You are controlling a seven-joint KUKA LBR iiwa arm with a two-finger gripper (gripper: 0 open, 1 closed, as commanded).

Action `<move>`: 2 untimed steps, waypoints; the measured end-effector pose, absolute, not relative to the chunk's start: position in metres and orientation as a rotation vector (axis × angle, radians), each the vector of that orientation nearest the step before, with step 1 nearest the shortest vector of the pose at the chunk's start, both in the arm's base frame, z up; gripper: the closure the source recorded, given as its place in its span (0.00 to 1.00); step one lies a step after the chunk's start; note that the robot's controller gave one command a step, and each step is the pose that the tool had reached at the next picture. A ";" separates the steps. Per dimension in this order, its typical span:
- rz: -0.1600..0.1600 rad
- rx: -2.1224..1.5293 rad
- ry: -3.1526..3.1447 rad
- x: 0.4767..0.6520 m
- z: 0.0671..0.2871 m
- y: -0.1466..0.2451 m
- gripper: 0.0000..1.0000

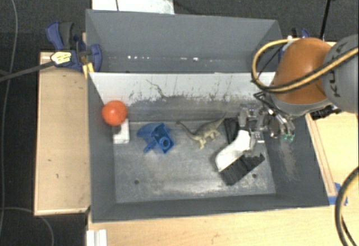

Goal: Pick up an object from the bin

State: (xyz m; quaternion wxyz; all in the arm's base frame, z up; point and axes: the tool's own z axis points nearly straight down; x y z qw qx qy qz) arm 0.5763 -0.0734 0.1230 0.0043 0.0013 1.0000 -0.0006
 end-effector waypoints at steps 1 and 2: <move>0.000 0.083 3.145 0.558 0.073 -0.062 1.00; 0.000 0.082 3.145 0.558 0.073 -0.062 1.00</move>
Offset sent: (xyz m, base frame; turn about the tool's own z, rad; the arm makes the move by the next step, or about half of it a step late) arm 0.0000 0.0000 0.0000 0.0000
